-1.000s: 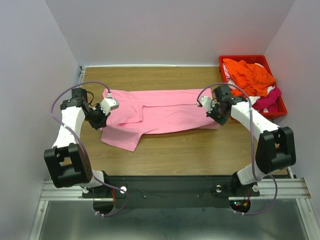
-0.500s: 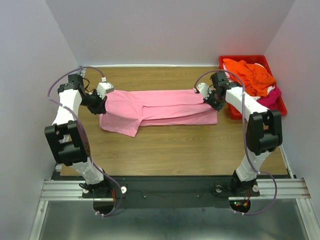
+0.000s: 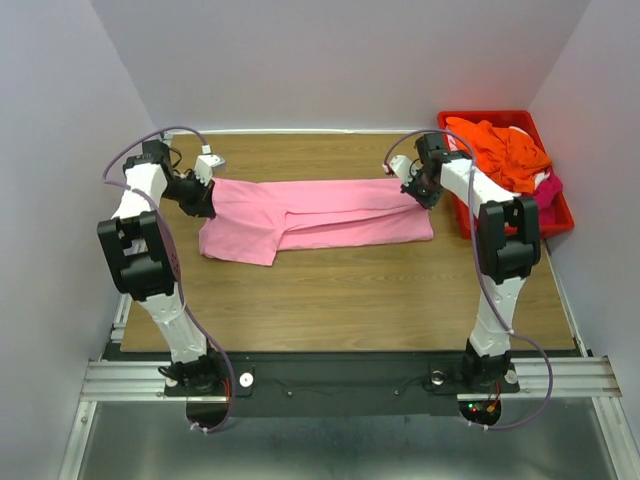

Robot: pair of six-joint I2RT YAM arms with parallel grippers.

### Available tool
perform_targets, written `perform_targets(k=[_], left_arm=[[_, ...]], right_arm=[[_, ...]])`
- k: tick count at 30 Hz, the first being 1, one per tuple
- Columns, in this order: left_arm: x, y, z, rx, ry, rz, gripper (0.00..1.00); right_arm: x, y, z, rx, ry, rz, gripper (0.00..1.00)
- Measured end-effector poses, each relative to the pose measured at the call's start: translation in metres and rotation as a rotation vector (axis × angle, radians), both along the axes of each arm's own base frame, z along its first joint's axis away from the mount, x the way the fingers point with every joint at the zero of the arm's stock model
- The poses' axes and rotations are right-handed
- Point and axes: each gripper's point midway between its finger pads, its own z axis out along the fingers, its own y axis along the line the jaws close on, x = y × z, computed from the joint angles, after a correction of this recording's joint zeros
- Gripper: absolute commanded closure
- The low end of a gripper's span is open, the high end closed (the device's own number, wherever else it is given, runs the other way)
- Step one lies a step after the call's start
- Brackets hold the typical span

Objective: Fold and stack the t-shirts
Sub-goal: Fold the tshirt

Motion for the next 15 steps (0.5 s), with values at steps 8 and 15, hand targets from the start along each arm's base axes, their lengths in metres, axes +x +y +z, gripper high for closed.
perform_targets(k=[8,15], left_arm=[[0.021,0.002,-0.01,-0.023,0.004,0.029,1.0],[0.031,0.003,-0.031,-0.041,0.036,0.071,0.86]], right_arm=[[0.018,0.0,-0.009,0.006,-0.001,-0.009,0.99],[0.022,0.0,-0.025,0.001,0.024,-0.015,0.82]])
